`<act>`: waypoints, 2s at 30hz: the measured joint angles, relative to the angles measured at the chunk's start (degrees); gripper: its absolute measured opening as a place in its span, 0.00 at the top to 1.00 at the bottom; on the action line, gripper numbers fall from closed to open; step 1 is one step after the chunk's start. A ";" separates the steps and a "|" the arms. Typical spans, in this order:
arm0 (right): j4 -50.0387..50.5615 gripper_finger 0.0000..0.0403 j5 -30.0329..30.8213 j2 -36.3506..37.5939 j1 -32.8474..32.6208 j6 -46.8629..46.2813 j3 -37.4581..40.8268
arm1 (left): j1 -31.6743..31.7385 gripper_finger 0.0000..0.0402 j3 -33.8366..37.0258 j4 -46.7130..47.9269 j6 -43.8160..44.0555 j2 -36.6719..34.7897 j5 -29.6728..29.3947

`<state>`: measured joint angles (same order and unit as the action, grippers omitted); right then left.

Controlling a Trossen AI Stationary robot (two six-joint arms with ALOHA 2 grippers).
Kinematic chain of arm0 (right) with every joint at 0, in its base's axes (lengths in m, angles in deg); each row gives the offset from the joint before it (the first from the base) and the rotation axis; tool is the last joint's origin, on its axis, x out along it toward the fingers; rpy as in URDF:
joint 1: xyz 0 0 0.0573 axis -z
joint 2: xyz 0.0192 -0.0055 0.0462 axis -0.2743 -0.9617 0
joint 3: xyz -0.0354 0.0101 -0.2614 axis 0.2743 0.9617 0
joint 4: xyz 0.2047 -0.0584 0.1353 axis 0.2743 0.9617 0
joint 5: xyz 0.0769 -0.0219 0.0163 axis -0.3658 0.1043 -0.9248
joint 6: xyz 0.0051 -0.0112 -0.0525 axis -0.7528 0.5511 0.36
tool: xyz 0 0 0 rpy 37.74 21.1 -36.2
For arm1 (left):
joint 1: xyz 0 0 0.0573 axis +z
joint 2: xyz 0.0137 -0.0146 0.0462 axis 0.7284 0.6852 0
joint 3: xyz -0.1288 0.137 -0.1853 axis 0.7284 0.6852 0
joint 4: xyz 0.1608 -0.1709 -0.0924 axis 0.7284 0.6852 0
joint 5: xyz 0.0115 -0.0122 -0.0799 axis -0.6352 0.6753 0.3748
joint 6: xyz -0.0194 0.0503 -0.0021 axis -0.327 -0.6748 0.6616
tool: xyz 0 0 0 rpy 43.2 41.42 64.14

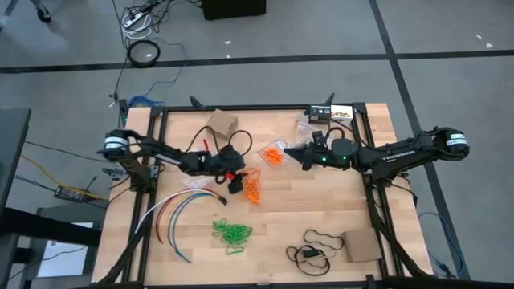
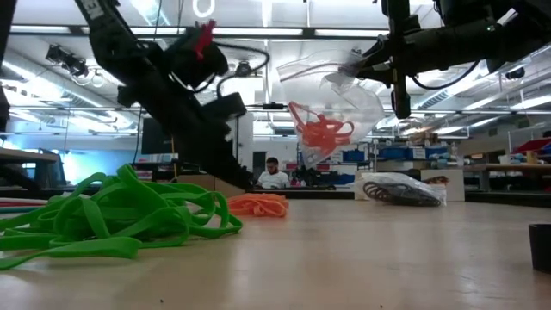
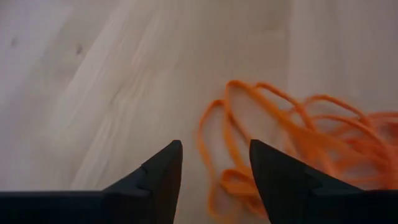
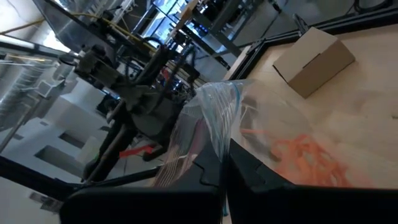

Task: Sort rubber bands
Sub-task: Put the orange rubber band into the transparent zip bag

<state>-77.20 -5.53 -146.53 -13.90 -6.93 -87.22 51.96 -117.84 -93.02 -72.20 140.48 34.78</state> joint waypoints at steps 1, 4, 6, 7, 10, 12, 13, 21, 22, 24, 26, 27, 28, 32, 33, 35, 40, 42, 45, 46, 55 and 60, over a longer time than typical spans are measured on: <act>0.02 1.00 0.00 0.00 0.00 0.04 0.00 | 0.58 0.53 0.00 -0.79 1.02 0.75 0.03; 0.04 0.99 0.00 0.00 -0.01 0.43 0.00 | 2.32 0.58 -1.25 -0.82 2.35 2.91 1.95; -0.02 0.99 0.00 0.00 0.00 0.69 0.00 | 2.82 0.63 -2.60 1.32 2.14 4.48 2.84; -0.02 0.99 0.02 0.00 0.00 0.83 0.00 | 2.93 0.67 -3.47 2.48 1.57 5.45 3.42; -0.08 0.99 0.02 0.00 -0.01 0.92 0.00 | 3.00 0.81 -6.44 5.08 -1.37 7.69 6.30; -0.04 0.99 0.00 0.00 -0.02 0.96 0.00 | 2.50 0.92 -7.75 6.28 -2.61 9.06 7.32; -0.06 0.99 0.02 0.00 0.00 0.96 0.00 | 2.19 0.96 -8.21 6.66 -2.88 9.27 7.01; -0.13 0.99 0.02 0.00 -0.12 1.12 0.00 | 1.65 0.99 -12.26 18.52 -4.65 3.54 4.36; -0.15 0.99 0.02 0.00 -0.13 1.12 0.00 | 1.48 0.99 -13.27 19.24 -4.96 1.68 4.22; -0.13 0.99 0.02 0.00 -0.13 1.07 0.00 | 1.08 0.99 -15.22 21.60 -5.82 -2.67 3.81; 0.00 0.99 0.02 0.00 -0.13 1.00 0.00 | 0.54 1.00 -16.91 25.04 -6.50 -6.44 3.73; 0.03 0.99 0.02 0.00 -0.13 0.79 0.00 | 0.21 1.00 -17.68 26.38 -7.13 -8.07 3.50; 0.13 0.99 0.02 0.00 -0.13 0.30 0.00 | -0.21 1.00 -18.46 27.81 -7.55 -9.70 3.19; 1.27 1.00 0.05 -0.02 -0.04 -0.65 0.00 | -1.79 1.00 -22.74 30.27 -9.33 -15.76 0.86; 1.38 1.00 0.09 -0.02 -0.04 -0.67 0.00 | -2.19 1.00 -23.71 31.29 -9.83 -16.36 0.30; 2.16 1.00 0.11 -0.02 -0.04 -0.79 0.00 | -2.83 1.00 -25.51 31.79 -10.72 -17.09 0.11; 3.00 1.00 0.13 -0.02 -0.04 -2.17 0.00 | -3.41 1.00 -30.51 29.00 -14.01 -15.99 0.07; 2.84 0.99 0.13 -0.02 -0.04 -2.23 0.00 | -3.39 1.00 -31.40 27.41 -15.01 -14.09 0.02; 2.46 1.00 0.13 -0.02 -0.04 -2.28 0.00 | -3.38 1.00 -32.60 24.13 -16.30 -10.73 0.16; 2.45 1.00 0.13 -0.02 -0.04 -2.29 0.00 | -3.38 1.00 -33.18 22.48 -16.48 -9.75 0.61; 1.95 0.99 0.11 -0.02 -0.07 -2.27 0.00 | -3.29 0.99 -34.58 20.34 -18.66 -2.10 -2.71; 1.27 1.00 0.11 -0.02 -0.07 -1.69 0.00 | -3.36 0.97 -34.62 24.66 -20.06 -0.82 -5.79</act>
<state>-75.93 -5.42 -146.55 -13.96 -8.62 -87.22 48.60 -152.46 -68.36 -92.26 139.65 28.98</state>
